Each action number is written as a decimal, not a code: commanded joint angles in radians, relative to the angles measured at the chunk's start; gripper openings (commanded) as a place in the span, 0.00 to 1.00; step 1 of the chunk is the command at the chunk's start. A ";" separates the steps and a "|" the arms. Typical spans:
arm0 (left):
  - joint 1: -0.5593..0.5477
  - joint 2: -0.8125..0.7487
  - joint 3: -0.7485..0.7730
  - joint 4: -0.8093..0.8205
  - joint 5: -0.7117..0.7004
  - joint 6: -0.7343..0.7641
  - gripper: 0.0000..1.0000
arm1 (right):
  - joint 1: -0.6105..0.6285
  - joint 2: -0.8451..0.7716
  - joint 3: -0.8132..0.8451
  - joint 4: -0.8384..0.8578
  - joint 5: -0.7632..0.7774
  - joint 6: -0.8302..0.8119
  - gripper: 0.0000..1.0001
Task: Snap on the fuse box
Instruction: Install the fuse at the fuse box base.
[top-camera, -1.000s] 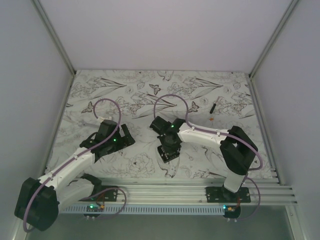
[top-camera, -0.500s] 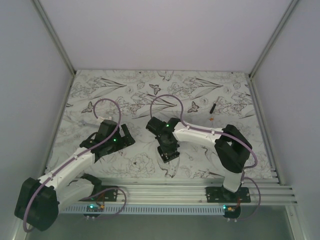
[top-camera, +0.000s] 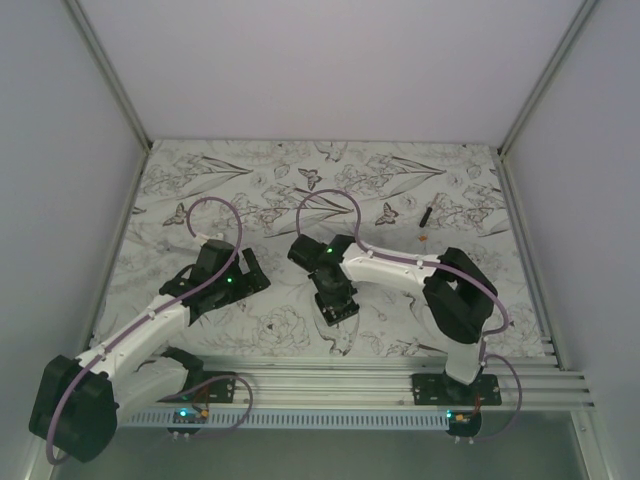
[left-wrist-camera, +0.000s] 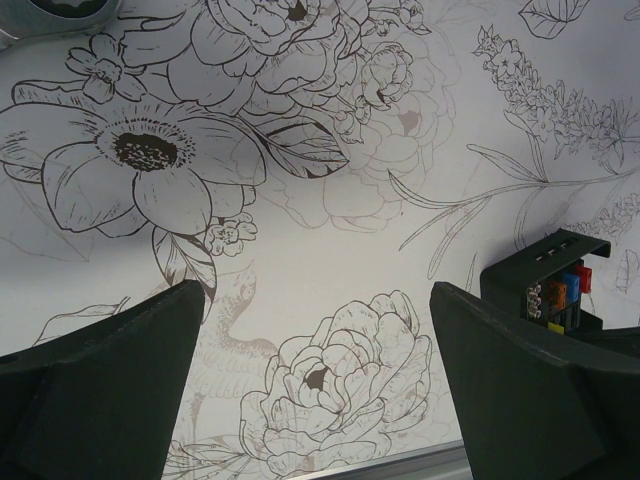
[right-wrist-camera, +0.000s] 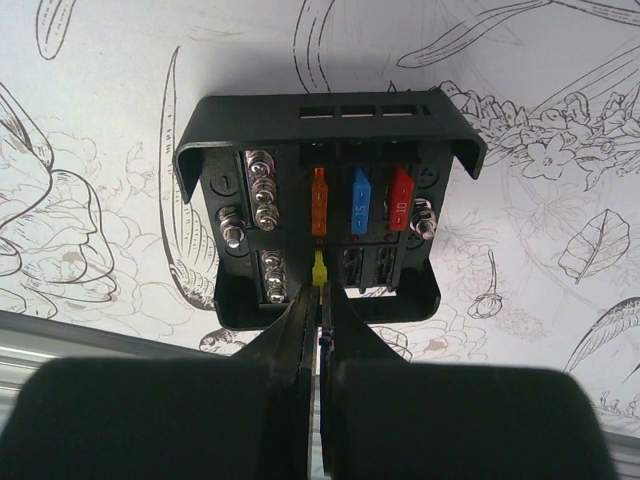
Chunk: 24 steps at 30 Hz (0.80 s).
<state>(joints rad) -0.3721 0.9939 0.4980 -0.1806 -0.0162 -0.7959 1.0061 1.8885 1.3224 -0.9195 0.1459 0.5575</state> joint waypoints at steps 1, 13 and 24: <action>0.006 -0.013 -0.016 -0.022 0.005 -0.007 1.00 | 0.032 0.173 -0.147 0.247 -0.044 0.044 0.00; 0.005 -0.018 -0.016 -0.024 0.012 -0.010 1.00 | 0.030 -0.051 -0.098 0.154 0.001 0.046 0.10; 0.006 -0.017 -0.016 -0.023 0.012 -0.010 1.00 | 0.012 -0.157 -0.142 0.186 0.000 0.056 0.32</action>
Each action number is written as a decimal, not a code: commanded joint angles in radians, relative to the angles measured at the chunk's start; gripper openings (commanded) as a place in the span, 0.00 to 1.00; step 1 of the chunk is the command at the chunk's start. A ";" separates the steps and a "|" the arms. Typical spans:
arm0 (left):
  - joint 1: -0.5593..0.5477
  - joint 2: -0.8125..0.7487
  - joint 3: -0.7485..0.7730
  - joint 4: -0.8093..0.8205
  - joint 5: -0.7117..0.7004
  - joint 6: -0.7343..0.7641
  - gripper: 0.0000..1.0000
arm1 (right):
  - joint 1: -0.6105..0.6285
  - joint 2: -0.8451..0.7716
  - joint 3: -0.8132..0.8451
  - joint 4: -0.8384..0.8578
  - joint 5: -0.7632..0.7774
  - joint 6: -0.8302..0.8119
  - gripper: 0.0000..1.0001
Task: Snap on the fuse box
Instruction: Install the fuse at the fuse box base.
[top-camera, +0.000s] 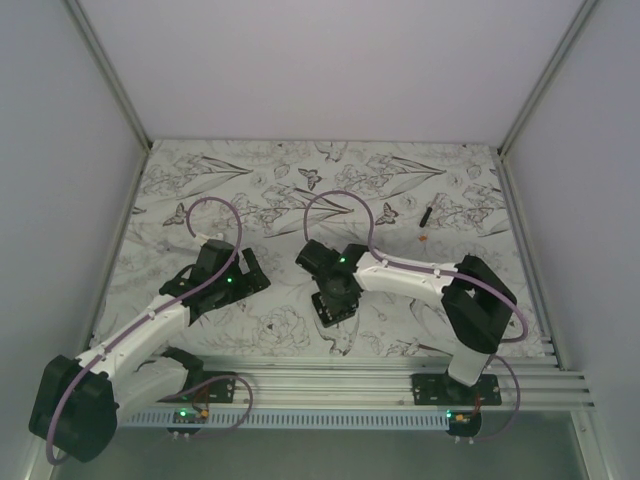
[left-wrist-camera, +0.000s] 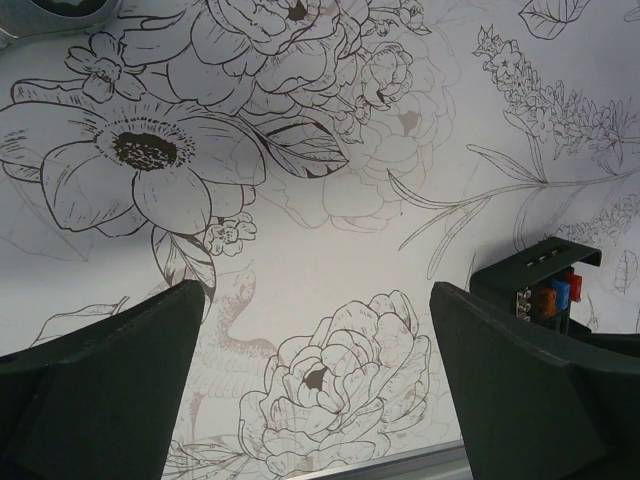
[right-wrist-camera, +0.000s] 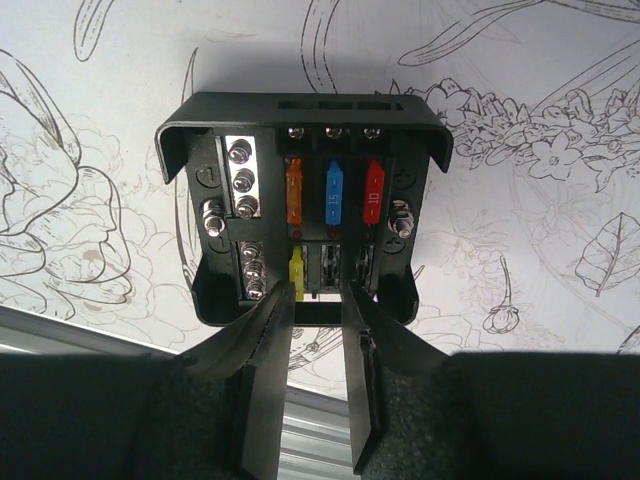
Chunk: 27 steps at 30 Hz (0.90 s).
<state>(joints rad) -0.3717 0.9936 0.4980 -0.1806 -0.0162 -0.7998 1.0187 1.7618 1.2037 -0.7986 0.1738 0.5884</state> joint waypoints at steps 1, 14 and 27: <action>0.005 -0.016 -0.016 -0.023 0.013 -0.007 1.00 | -0.002 -0.041 -0.028 0.072 -0.034 0.025 0.34; 0.005 -0.013 -0.016 -0.022 0.010 -0.007 1.00 | -0.020 -0.095 -0.064 0.116 -0.042 0.047 0.32; 0.005 -0.015 -0.016 -0.023 0.011 -0.007 1.00 | -0.025 -0.030 -0.062 0.134 -0.046 0.052 0.17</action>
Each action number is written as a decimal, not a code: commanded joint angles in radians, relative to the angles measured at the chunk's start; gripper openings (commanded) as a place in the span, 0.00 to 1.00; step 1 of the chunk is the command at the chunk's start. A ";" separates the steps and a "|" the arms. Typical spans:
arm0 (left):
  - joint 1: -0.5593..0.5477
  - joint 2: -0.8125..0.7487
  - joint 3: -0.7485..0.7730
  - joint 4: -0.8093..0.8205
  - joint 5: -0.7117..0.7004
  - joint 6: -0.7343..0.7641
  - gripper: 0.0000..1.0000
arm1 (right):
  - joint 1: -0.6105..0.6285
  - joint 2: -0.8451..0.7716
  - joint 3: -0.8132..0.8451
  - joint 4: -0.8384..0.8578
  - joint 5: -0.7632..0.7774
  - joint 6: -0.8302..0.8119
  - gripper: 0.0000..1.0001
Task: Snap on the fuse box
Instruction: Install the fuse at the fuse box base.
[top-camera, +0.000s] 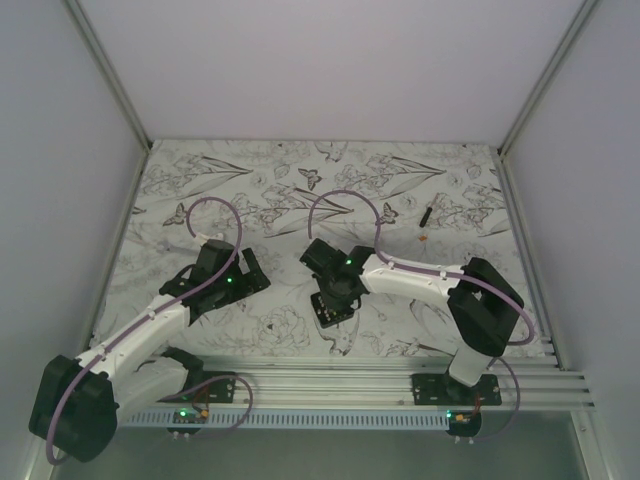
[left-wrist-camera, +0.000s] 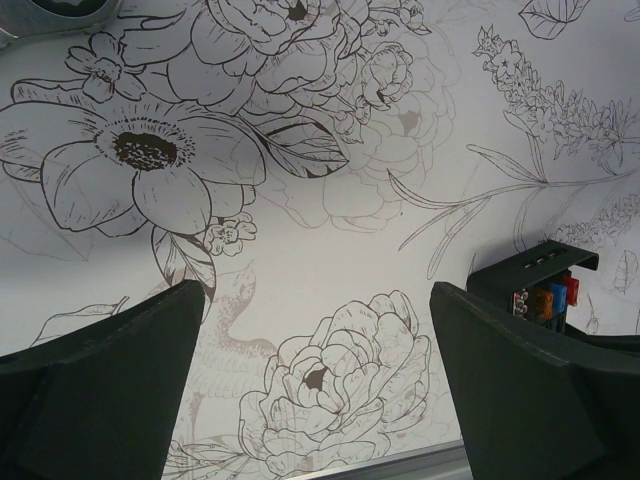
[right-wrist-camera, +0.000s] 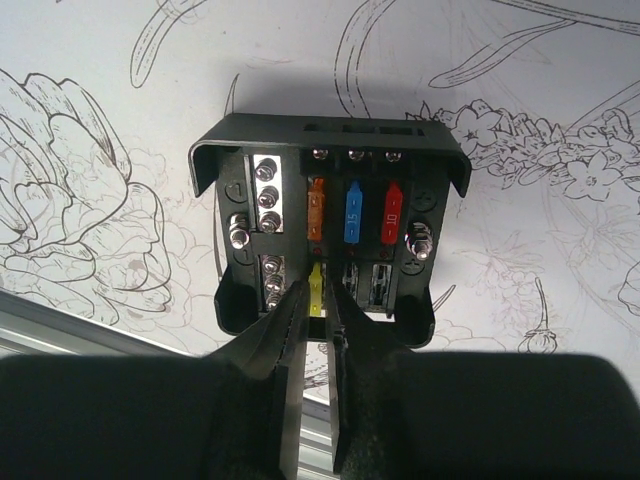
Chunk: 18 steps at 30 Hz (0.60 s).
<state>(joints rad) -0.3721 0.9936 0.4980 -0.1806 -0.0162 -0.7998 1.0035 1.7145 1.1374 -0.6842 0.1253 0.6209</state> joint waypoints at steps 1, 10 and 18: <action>0.006 -0.014 -0.016 -0.023 0.011 -0.007 1.00 | -0.009 0.021 0.004 0.020 0.001 0.018 0.15; 0.006 -0.013 -0.016 -0.023 0.010 -0.007 1.00 | -0.011 0.107 0.029 -0.044 -0.021 0.013 0.00; 0.005 -0.012 -0.016 -0.022 0.008 -0.007 1.00 | 0.022 0.282 0.094 -0.106 -0.028 -0.010 0.00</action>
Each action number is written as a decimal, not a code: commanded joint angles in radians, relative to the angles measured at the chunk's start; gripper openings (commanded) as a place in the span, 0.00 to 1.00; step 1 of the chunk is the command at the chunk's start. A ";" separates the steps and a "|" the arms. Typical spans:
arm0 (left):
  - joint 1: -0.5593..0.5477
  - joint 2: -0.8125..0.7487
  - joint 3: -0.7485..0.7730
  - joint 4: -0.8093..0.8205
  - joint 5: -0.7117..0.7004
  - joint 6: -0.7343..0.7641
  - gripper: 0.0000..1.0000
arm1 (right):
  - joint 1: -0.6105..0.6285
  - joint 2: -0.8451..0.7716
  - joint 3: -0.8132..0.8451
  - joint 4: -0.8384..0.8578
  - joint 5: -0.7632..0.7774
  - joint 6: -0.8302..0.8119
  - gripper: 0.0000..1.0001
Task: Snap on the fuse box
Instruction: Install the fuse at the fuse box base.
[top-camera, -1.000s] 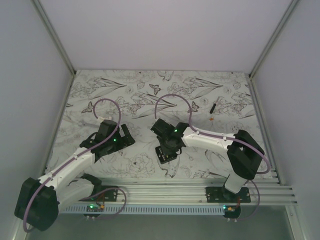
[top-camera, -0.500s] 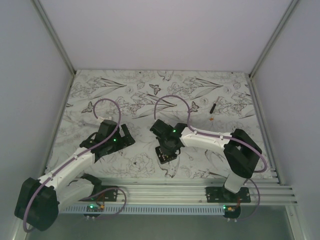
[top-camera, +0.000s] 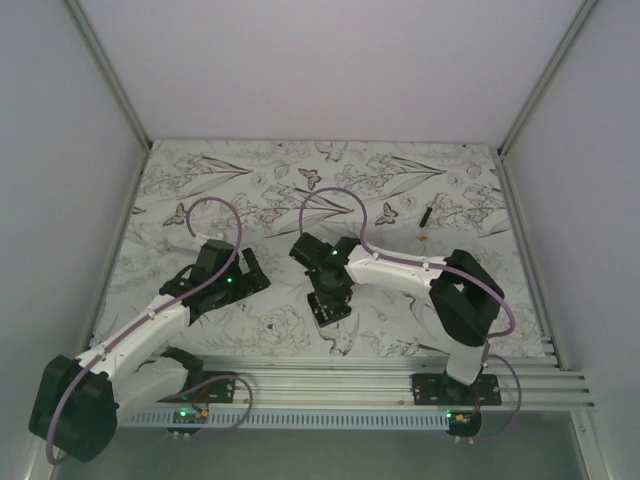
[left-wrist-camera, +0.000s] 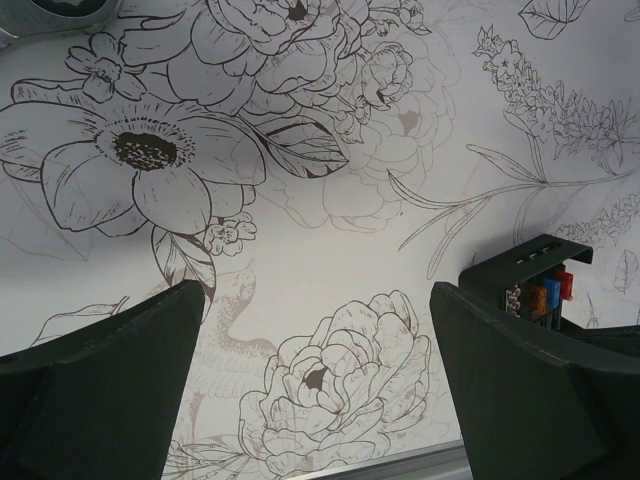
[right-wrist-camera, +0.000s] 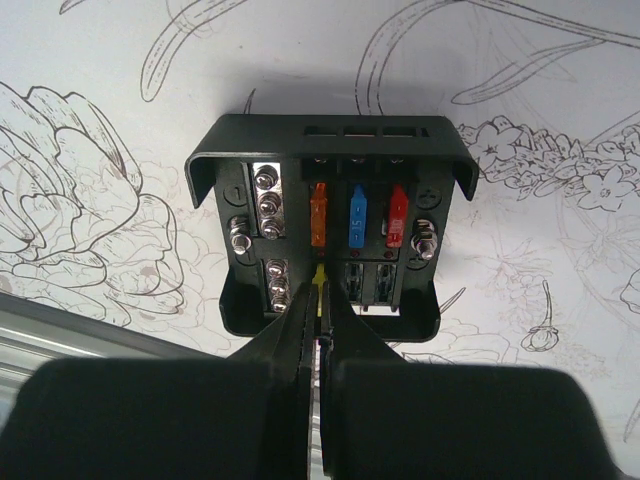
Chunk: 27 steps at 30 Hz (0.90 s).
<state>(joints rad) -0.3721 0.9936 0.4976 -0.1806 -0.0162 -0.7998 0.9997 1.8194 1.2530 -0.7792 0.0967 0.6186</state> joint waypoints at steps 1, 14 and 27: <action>0.005 -0.013 -0.016 -0.023 0.007 -0.007 1.00 | 0.028 0.201 -0.011 -0.016 0.005 -0.009 0.00; 0.006 -0.016 -0.017 -0.025 0.007 -0.007 1.00 | 0.047 0.408 0.043 -0.002 0.044 -0.002 0.00; 0.006 -0.021 -0.018 -0.024 0.013 -0.010 1.00 | 0.083 0.195 0.112 -0.049 0.111 0.003 0.00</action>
<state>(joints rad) -0.3721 0.9871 0.4923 -0.1810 -0.0162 -0.8001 1.0664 1.9495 1.4330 -0.9432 0.2043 0.5953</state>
